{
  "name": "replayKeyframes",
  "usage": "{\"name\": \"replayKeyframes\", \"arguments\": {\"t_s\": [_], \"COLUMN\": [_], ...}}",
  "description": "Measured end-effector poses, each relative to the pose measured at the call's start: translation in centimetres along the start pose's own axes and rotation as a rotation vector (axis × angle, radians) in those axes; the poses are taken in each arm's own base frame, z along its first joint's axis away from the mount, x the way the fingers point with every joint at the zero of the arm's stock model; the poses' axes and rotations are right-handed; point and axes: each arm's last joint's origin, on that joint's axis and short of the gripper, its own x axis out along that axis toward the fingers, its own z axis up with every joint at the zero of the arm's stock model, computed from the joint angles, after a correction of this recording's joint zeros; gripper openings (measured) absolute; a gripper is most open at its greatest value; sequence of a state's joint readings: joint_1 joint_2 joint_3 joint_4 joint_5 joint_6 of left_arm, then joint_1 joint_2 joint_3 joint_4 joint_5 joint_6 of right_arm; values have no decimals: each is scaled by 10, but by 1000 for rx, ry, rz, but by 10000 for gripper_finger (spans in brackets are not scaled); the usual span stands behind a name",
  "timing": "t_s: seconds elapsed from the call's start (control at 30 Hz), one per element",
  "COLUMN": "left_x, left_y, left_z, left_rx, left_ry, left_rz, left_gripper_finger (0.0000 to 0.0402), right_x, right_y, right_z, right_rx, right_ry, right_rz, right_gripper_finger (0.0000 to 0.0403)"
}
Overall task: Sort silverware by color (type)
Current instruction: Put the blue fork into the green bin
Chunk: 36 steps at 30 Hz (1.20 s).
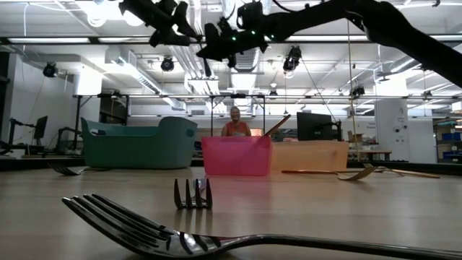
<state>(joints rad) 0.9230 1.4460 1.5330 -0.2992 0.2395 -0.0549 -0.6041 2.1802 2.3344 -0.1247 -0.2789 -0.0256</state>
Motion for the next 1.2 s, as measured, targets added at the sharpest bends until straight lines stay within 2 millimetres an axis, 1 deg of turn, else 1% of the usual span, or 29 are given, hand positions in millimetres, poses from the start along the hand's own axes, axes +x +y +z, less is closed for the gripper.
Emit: {"name": "replayKeyframes", "arguments": {"t_s": [0.1, 0.2, 0.37, 0.6, 0.73, 0.8, 0.97, 1.03, 1.1, 1.2], "left_x": [4, 5, 5, 5, 8, 13, 32, 34, 33, 32], "left_y": [1, 1, 1, -1, 0, 1, 0, -1, 0, 0], "left_z": [-3, -5, -4, -1, -1, -2, -7, -8, -7, -6], "left_rx": [-23, -23, 0, 16, 10, -1, -30, -39, -34, -23], "left_ry": [-47, -44, -63, -94, -107, -110, -123, -126, -132, -136], "left_rz": [-25, -15, -18, -72, -75, -84, -171, -172, -171, -166], "left_gripper_finger": [226, 226, 220, 184, 170, 166, 155, 143, 120, 64], "right_x": [2, 1, -3, -3, -3, -3, -3, -3, -3, -3], "right_y": [18, 27, 29, 29, 29, 29, 29, 28, 28, 28], "right_z": [6, 11, 18, 18, 18, 18, 17, 15, 14, 14], "right_rx": [-103, -189, -226, -216, -216, -216, -214, -213, -212, -210], "right_ry": [-5, -3, -10, -8, -9, -7, 8, 25, 34, 35], "right_rz": [-94, -162, -215, -216, -216, -216, -223, -247, -263, -269], "right_gripper_finger": [8, 8, 8, 8, 8, 8, 8, 8, 8, 9]}}
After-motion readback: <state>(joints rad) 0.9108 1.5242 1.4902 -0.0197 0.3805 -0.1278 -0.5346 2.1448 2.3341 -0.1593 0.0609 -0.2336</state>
